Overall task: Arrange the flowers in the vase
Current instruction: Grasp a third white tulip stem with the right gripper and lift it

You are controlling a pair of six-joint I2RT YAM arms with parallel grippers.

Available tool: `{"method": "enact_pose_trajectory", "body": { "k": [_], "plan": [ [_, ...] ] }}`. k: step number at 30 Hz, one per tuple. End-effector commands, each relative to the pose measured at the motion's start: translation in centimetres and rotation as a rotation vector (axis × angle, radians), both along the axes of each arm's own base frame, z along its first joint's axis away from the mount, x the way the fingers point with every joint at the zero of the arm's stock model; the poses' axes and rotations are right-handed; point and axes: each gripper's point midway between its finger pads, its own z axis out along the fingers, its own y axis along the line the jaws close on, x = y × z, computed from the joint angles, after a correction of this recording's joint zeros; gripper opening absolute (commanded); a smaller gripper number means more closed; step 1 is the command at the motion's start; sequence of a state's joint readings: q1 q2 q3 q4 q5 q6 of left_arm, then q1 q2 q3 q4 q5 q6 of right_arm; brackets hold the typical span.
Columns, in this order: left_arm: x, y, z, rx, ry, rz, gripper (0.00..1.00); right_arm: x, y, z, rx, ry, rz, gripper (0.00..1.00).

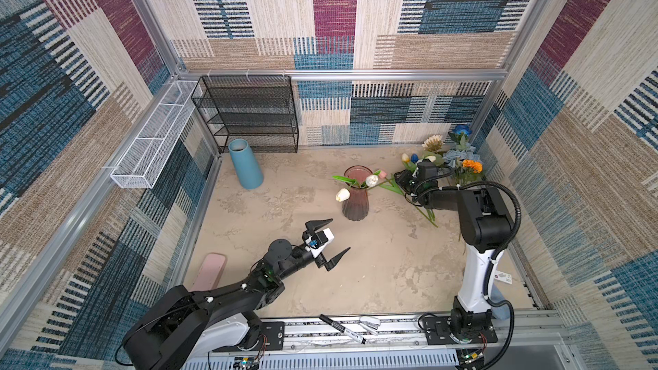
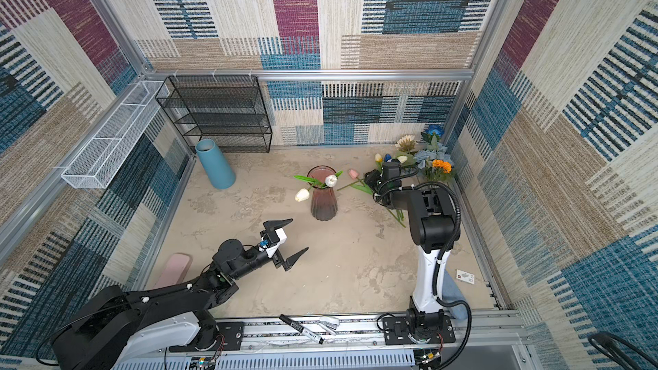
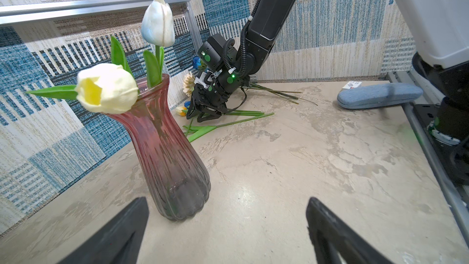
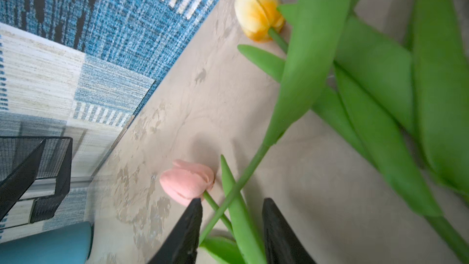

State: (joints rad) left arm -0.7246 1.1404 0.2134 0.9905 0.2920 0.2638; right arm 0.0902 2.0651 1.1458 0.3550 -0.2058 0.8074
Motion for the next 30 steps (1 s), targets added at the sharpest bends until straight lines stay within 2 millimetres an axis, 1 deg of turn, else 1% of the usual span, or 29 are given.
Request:
{"method": "enact_pose_trajectory", "body": {
  "k": [1, 5, 7, 14, 17, 21, 22, 24, 25, 28, 30],
  "plan": [
    [0.0, -0.1, 0.4, -0.001, -0.017, -0.004, 1.00, 1.4, -0.1, 0.7, 0.036, -0.044, -0.032, 0.43],
    [0.0, -0.1, 0.4, -0.002, -0.016, -0.002, 1.00, 2.1, -0.2, 0.3, 0.053, -0.045, -0.049, 0.42],
    [0.0, -0.1, 0.3, -0.001, -0.015, -0.002, 1.00, 2.5, -0.3, 0.1, 0.050, -0.043, -0.059, 0.39],
    [0.0, 0.0, 0.6, -0.007, -0.022, 0.001, 1.00, 3.1, -0.4, -0.2, 0.072, -0.058, -0.081, 0.26],
    [-0.1, 0.1, 0.8, -0.009, -0.028, 0.004, 1.00, 3.2, -0.6, 0.4, 0.070, -0.075, -0.092, 0.22],
    [0.4, 0.1, 0.3, 0.017, -0.029, 0.022, 1.00, 3.0, -0.7, 0.6, 0.079, -0.083, -0.102, 0.14],
    [0.4, -0.1, 0.1, 0.023, -0.034, 0.017, 1.00, 3.4, -0.3, 0.9, 0.084, -0.098, -0.087, 0.11],
    [0.5, 0.0, -0.3, 0.046, -0.030, 0.021, 1.00, 4.2, 0.4, 1.8, 0.079, -0.109, -0.061, 0.11],
    [0.6, 0.1, -0.2, 0.051, -0.034, 0.031, 1.00, 4.6, 0.8, 2.6, 0.076, -0.122, -0.051, 0.10],
    [0.1, 0.4, 0.7, 0.029, -0.044, 0.028, 1.00, 4.3, 1.0, 4.7, 0.068, -0.174, -0.079, 0.08],
    [0.0, 0.6, 0.9, 0.033, -0.039, 0.030, 1.00, 4.0, 0.8, 5.7, 0.057, -0.195, -0.105, 0.06]
  ]
}}
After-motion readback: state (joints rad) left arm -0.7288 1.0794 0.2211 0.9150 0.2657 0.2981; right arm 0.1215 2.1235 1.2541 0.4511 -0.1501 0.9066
